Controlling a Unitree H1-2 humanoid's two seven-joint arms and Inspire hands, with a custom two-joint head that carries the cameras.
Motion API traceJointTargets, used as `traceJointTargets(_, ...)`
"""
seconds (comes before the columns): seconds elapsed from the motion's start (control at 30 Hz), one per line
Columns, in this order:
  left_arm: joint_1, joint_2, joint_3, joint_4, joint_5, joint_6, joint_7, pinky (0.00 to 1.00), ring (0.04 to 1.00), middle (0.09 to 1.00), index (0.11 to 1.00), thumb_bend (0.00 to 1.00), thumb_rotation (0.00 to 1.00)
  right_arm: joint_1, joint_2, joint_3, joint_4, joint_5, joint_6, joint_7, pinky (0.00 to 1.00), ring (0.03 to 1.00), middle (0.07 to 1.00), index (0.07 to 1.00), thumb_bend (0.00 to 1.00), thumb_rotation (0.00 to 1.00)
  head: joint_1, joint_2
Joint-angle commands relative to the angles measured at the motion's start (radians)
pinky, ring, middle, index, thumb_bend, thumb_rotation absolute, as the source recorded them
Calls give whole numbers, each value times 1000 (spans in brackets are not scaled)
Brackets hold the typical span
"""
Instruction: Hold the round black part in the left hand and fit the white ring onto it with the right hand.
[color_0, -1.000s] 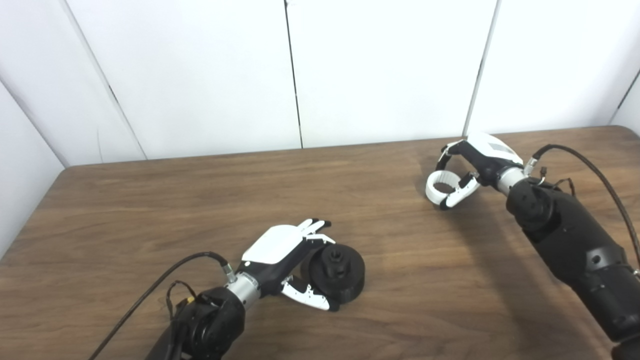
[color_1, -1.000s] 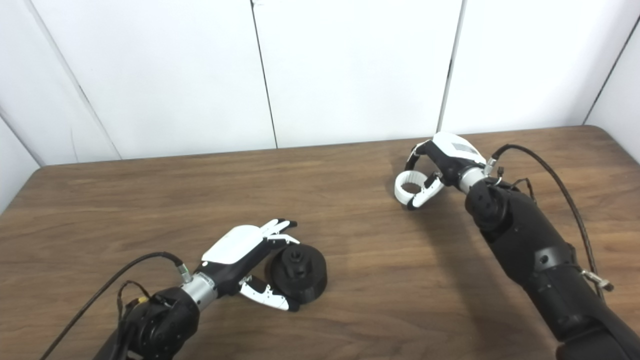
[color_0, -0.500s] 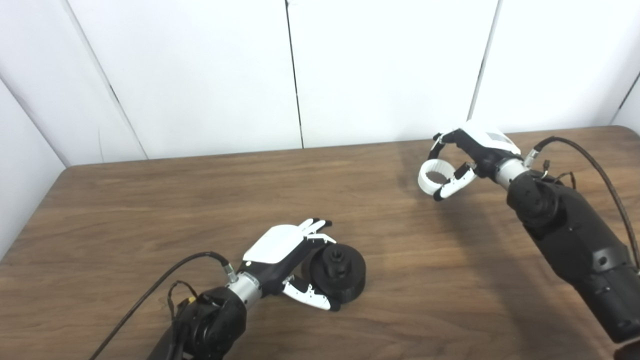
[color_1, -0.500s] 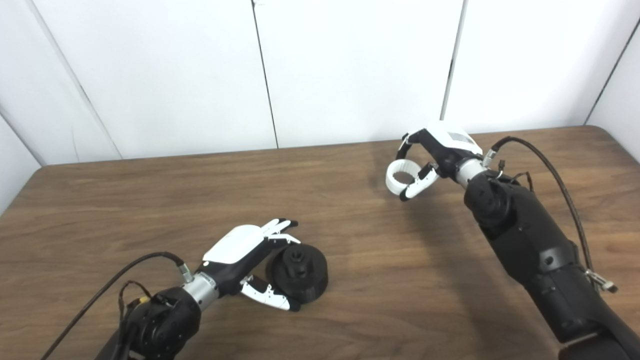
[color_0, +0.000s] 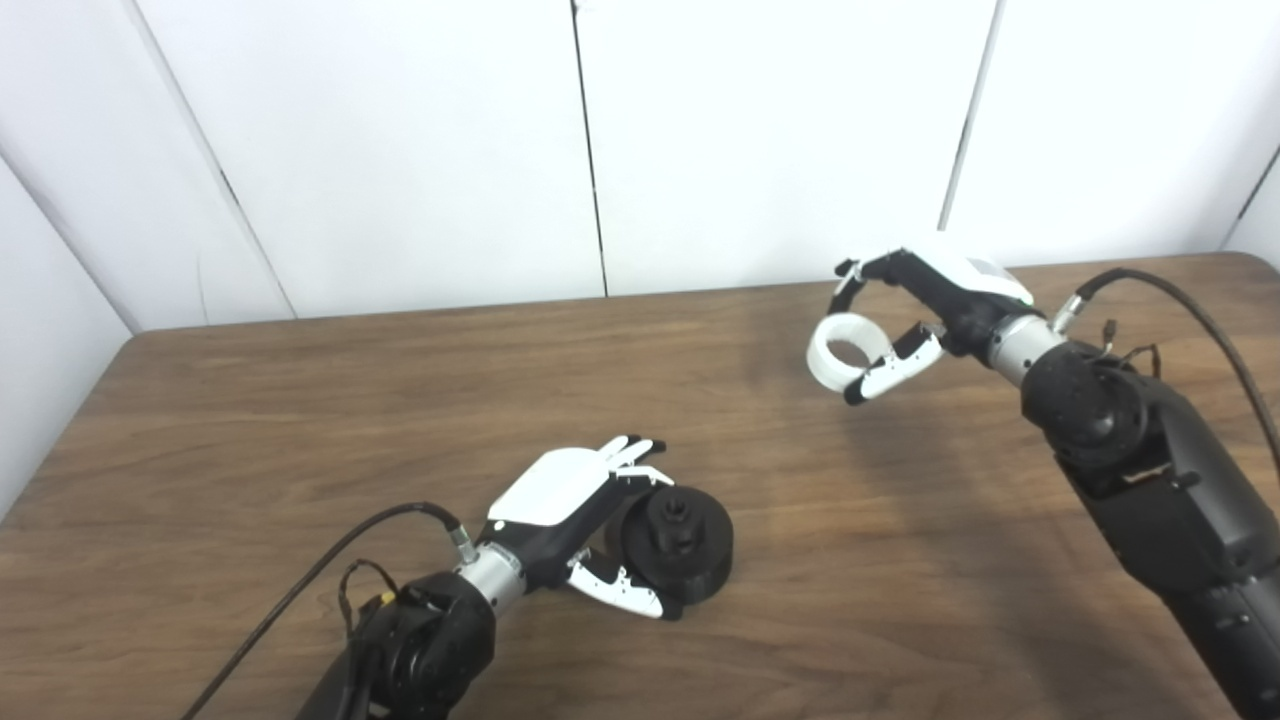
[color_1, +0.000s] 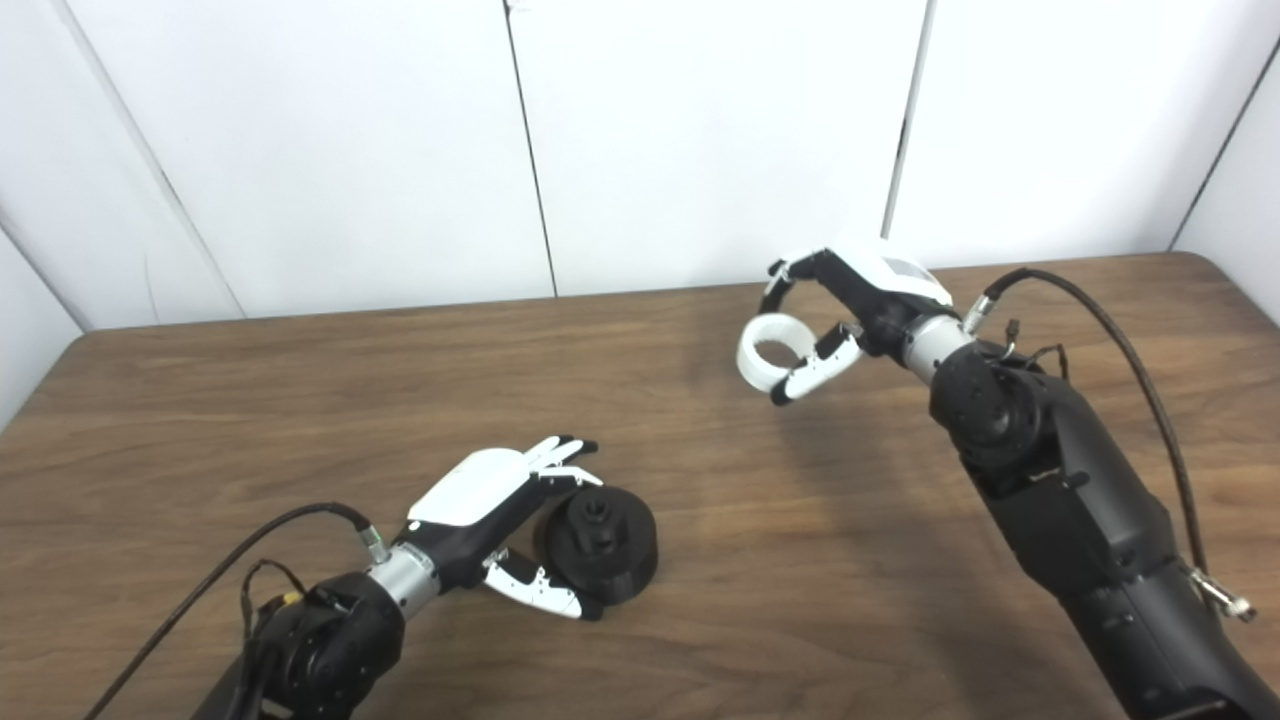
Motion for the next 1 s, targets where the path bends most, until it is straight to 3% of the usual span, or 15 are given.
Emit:
traceJointTargets(0.0, -15, 0, -8, 13, 9, 10, -14, 893, 1000, 980, 730, 924, 414, -35, 2, -16, -68, 16, 8, 15, 862, 898, 829, 491, 525, 143, -1, 1)
traceJointTargets(0.17, -14, -1, -6, 12, 10, 10, -17, 893, 1000, 981, 730, 922, 413, -22, 19, -6, -168, 21, 58, 67, 880, 909, 837, 491, 525, 146, -2, 2)
traceJointTargets(0.3, -14, -3, -7, 18, 13, 6, -13, 891, 1000, 981, 730, 923, 412, -7, 39, 4, -218, 36, 53, 93, 865, 910, 838, 491, 525, 146, -2, 0)
traceJointTargets(0.97, -18, -2, -4, 14, 12, 8, -23, 902, 1000, 982, 736, 918, 415, 31, 130, 82, -276, 26, 51, 158, 796, 910, 839, 490, 525, 143, 7, 6)
